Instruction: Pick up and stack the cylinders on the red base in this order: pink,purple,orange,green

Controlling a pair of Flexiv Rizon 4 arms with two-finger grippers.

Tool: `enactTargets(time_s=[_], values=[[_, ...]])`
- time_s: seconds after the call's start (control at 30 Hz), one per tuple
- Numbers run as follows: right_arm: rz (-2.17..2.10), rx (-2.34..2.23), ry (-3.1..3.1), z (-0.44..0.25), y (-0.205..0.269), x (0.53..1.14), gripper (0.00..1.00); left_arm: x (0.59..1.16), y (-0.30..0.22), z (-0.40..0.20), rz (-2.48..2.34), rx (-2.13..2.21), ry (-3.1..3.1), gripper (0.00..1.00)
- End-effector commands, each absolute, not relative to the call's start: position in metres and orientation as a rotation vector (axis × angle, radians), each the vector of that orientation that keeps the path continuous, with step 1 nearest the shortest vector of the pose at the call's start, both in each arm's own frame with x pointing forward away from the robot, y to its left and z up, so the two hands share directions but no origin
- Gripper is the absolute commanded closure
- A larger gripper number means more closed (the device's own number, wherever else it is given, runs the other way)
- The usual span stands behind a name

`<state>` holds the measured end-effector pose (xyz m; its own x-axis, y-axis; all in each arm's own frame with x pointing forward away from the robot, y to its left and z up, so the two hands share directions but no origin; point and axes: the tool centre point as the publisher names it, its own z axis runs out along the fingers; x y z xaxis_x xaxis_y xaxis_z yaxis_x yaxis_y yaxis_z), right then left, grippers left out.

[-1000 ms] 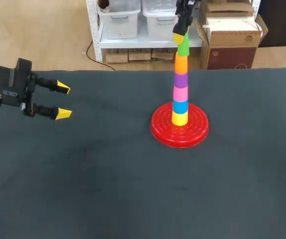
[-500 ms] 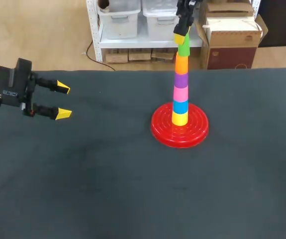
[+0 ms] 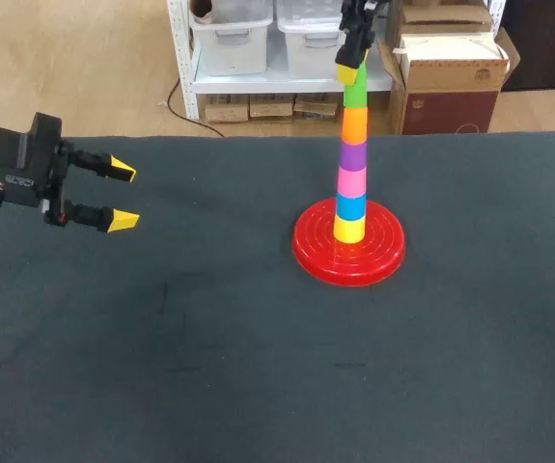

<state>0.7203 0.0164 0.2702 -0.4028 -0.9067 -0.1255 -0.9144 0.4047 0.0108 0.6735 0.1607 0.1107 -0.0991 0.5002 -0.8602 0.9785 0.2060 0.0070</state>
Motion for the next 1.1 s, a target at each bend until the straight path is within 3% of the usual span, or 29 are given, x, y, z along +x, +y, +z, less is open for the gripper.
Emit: enactTargets(time_s=[0.03,1.1], values=[[0.114,-1.646,2.541,0.272,0.014,0.716,1.00,0.673,0.161,0.110,-0.788,1.396,1.710,0.00],[0.063,-1.619,2.565,0.259,0.011,0.719,1.00,0.673,0.161,0.110,-0.788,1.396,1.710,0.00]])
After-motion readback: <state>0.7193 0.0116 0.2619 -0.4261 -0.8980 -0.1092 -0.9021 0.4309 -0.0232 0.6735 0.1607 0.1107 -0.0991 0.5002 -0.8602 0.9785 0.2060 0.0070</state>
